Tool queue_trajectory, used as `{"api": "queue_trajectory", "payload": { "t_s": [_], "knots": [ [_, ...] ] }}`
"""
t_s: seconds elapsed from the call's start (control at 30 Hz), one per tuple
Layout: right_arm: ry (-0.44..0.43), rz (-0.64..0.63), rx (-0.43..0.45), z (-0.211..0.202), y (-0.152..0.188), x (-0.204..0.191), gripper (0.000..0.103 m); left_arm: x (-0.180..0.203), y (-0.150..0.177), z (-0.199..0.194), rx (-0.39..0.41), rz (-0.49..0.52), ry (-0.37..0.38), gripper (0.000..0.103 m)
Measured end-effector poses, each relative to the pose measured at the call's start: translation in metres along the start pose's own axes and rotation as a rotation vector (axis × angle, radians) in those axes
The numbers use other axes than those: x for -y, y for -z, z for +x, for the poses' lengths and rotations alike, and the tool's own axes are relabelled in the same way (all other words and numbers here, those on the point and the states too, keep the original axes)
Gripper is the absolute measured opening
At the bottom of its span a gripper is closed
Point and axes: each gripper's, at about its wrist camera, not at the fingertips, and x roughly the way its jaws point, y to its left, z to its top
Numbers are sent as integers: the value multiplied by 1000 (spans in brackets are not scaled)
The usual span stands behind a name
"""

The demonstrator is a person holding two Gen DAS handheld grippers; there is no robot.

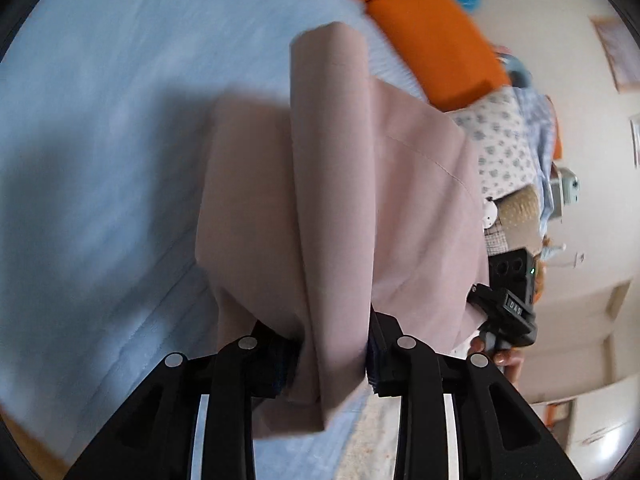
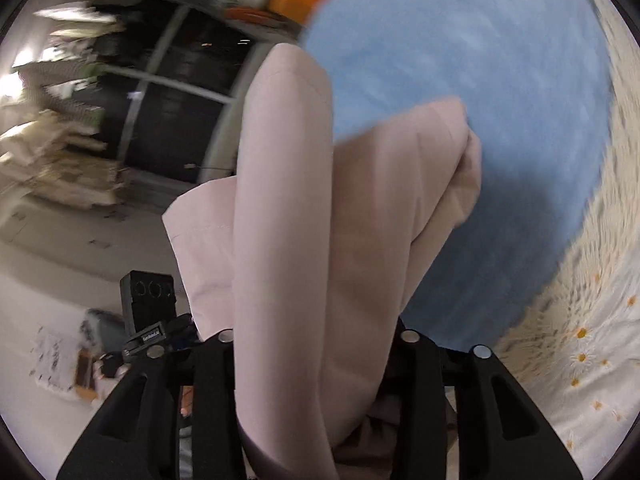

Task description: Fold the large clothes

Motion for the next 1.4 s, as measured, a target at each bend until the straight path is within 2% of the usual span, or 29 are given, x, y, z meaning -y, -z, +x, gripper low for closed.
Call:
{"api": "queue_trajectory", "payload": {
  "t_s": [0.03, 0.07, 0.13, 0.23, 0.33, 0.4, 0.43, 0.47, 0.5, 0.53, 0.57, 0.63, 0.7, 0.77, 0.83, 0.9, 0.93, 1.03, 1.2, 1.3, 1.4],
  "knots": [
    [-24, 33, 16, -2, 2, 11, 62, -12, 8, 5, -5, -28, 53, 41],
    [-34, 59, 57, -6, 4, 20, 70, -21, 6, 9, -6, -38, 82, 46],
    [-28, 64, 130, -25, 4, 29, 73, -28, 3, 16, -13, -22, 100, 56],
    [31, 16, 195, -63, 4, 20, 74, -23, 1, 8, -34, 7, 70, 60],
    [127, -171, 311, -106, 12, -21, 75, -16, 4, -29, 18, 47, -19, 67],
    [203, -390, 392, -134, 38, -62, 73, -7, 10, -66, 124, 78, -53, 73],
    [237, -477, 420, -137, 49, -80, 64, 2, 17, -88, 194, 114, -57, 74],
    [271, -565, 429, -134, 61, -97, 49, 15, 25, -107, 254, 165, -48, 74],
    [310, -667, 420, -126, 76, -112, 41, 28, 29, -117, 280, 212, -35, 74],
    [335, -716, 409, -120, 83, -117, 26, 48, 39, -124, 296, 285, -19, 74],
    [357, -763, 385, -105, 92, -123, 19, 68, 50, -124, 300, 355, -24, 74],
    [392, -822, 356, -67, 102, -138, 18, 105, 64, -108, 288, 471, -54, 74],
    [392, -823, 324, -35, 106, -133, 15, 138, 76, -75, 269, 580, -101, 74],
    [367, -808, 310, -8, 100, -130, 15, 158, 69, -48, 220, 597, -142, 71],
    [392, -817, 314, 15, 96, -137, 15, 151, 57, -16, 163, 552, -179, 65],
    [419, -801, 328, 29, 82, -139, 14, 122, 27, 19, 152, 504, -263, 61],
    [434, -785, 337, 35, 72, -136, 13, 114, 15, 29, 158, 486, -300, 63],
    [488, -742, 339, 53, 46, -124, 13, 86, -15, 46, 169, 413, -276, 65],
    [584, -711, 298, 78, 7, -94, 10, 81, -37, 76, 178, 459, -343, 67],
    [584, -695, 315, 83, -3, -80, 9, 77, -52, 87, 158, 450, -353, 68],
    [573, -663, 292, 83, -11, -76, 9, 81, -56, 92, 139, 473, -372, 69]
  ]
}}
